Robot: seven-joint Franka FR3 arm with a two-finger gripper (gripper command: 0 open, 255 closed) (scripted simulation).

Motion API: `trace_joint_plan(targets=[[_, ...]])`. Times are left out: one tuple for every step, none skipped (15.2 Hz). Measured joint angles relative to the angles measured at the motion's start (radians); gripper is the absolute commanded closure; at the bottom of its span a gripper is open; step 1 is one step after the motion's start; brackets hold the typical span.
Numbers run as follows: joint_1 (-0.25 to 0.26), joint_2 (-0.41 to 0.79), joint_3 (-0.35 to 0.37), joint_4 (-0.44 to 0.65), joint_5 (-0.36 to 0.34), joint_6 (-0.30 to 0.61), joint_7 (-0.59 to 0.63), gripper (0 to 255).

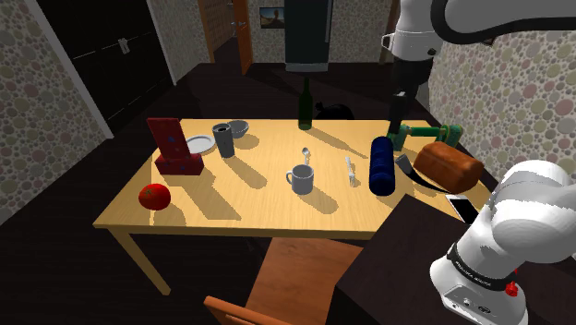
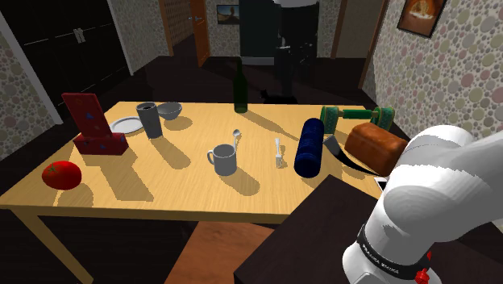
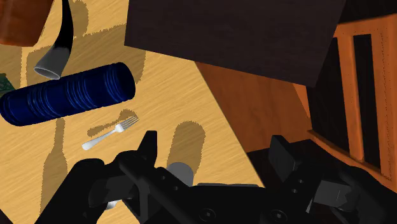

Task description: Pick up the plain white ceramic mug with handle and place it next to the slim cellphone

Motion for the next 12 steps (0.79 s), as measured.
trace_joint_plan(targets=[[0.0, 0.0, 0.0, 0.0, 0.0, 0.0, 0.0, 0], [-0.002, 0.014, -0.005, -0.005, -0.003, 0.018, -0.003, 0], [-0.004, 0.031, -0.01, -0.015, -0.005, 0.046, -0.005, 0], [-0.007, 0.05, -0.018, -0.021, -0.009, 0.074, -0.011, 0], [-0.009, 0.071, -0.023, -0.031, -0.011, 0.105, -0.013, 0], [-0.009, 0.097, -0.026, -0.04, -0.011, 0.142, -0.012, 0], [-0.01, 0.12, -0.03, -0.053, -0.011, 0.179, -0.012, 0], [-0.012, 0.153, -0.035, -0.055, -0.013, 0.216, -0.014, 0], [-0.015, 0.19, -0.041, -0.057, -0.015, 0.256, -0.017, 0], [-0.015, 0.226, -0.045, -0.053, -0.015, 0.291, -0.018, 0], [-0.015, 0.256, -0.047, -0.052, -0.014, 0.321, -0.018, 0], [-0.018, 0.287, -0.054, -0.05, -0.015, 0.353, -0.023, 0]])
